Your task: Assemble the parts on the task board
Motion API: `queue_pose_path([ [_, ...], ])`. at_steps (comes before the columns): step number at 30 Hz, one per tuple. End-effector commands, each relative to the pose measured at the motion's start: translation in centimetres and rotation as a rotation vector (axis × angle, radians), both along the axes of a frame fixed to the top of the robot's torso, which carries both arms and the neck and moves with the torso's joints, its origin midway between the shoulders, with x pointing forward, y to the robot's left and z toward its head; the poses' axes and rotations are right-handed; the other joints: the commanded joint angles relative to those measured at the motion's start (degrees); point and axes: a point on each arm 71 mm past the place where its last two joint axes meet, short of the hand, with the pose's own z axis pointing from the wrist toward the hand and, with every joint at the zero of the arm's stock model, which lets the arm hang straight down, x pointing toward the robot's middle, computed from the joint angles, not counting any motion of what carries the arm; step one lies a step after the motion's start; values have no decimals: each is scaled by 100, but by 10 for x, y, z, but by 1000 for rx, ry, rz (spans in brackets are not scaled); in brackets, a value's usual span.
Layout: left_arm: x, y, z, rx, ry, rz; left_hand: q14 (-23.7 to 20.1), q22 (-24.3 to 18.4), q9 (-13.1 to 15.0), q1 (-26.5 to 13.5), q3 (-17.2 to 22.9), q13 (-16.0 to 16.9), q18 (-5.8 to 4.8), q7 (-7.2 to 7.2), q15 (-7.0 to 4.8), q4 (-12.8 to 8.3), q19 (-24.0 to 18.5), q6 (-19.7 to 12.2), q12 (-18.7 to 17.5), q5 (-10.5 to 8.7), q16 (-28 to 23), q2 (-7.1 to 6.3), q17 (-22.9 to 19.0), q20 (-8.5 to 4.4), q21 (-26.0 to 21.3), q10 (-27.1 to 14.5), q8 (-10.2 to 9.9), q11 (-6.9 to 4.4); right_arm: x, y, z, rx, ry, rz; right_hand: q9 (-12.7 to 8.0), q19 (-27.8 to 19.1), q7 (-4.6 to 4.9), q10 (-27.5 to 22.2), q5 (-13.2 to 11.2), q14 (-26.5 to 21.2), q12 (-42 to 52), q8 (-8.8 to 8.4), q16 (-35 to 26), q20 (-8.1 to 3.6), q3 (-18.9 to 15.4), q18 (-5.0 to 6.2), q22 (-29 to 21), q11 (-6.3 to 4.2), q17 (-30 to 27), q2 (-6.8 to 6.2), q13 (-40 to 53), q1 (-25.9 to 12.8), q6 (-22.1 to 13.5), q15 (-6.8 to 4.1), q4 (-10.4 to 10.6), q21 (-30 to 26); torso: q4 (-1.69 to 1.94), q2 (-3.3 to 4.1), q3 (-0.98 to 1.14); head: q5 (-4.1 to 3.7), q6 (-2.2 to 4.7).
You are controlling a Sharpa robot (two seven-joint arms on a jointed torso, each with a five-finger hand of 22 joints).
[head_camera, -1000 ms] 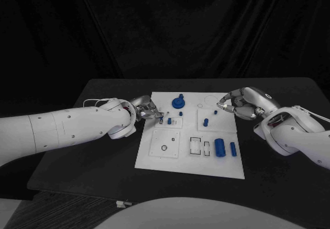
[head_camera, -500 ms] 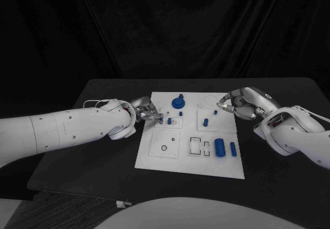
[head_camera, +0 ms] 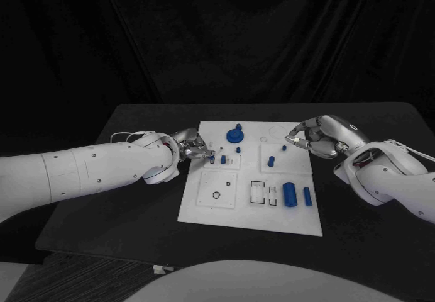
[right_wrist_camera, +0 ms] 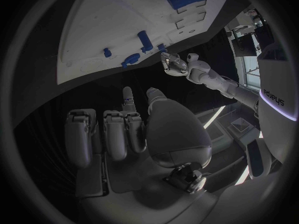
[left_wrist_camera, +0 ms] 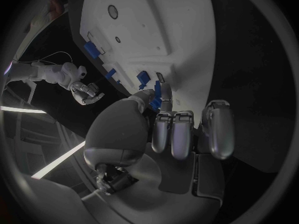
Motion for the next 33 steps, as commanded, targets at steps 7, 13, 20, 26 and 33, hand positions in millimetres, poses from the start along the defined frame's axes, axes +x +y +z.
queue_pose_path([
  [7, -2, -1, -5, 6, 22, -13, 655, 1156, -31, 1, -128, 1465, 79, -51, 7, 64, 88, -59, 124, -361, -1, 7, 1422, -19, -120, 589, -81, 8, -1, 0, 0, 3, -8, -13, 86, 515, 2, 616, 155, 571, 114, -42, 97, -11, 81, -63, 1544, 25, 1514, -58, 1518, 138, 14, -42, -34, 55, 1, -1, 0, -3, 0],
  [13, -4, -2, -7, 6, 28, -16, 652, 1155, -34, 0, -150, 1465, 80, -48, 10, 73, 85, -62, 124, -439, -9, 5, 1413, -16, -127, 589, -84, 12, -1, 1, -1, 3, -7, -11, 88, 513, 3, 616, 175, 571, 114, -47, 97, -11, 90, -62, 1542, 27, 1514, -63, 1518, 151, 14, -41, -29, 51, 0, -1, 1, 3, 0],
  [20, -4, -1, -8, 8, 32, -14, 649, 1152, -45, -9, -226, 1465, 82, -39, 18, 107, 78, -64, 124, -676, -15, 4, 1407, -7, -141, 589, -94, 21, -1, 1, -1, 4, -8, -11, 88, 513, 3, 616, 175, 571, 114, -47, 97, -11, 90, -62, 1542, 27, 1514, -63, 1518, 151, 14, -41, -29, 51, 1, 1, 2, -5, 0],
  [26, -4, -1, -8, 9, 34, -14, 648, 1150, -54, -26, -300, 1465, 83, -31, 24, 151, 76, -61, 124, -887, -18, 19, 1404, -1, -147, 589, -99, 28, -1, 0, -1, 4, -8, -11, 88, 513, 3, 616, 175, 571, 114, -47, 97, -11, 90, -62, 1542, 27, 1514, -63, 1518, 151, 14, -41, -29, 51, 2, -3, 2, 1, 0],
  [33, -4, -2, -8, 8, 34, -16, 647, 1150, -64, -72, -416, 1465, 84, -20, 32, 219, 76, -58, 124, -1141, -21, 15, 1401, 7, -149, 589, -106, 38, -1, 1, -2, 3, -7, -10, 88, 513, 3, 616, 180, 571, 114, -49, 97, -11, 94, -62, 1542, 27, 1514, -65, 1518, 156, 16, -41, -29, 51, -3, -5, 0, 14, 0],
])
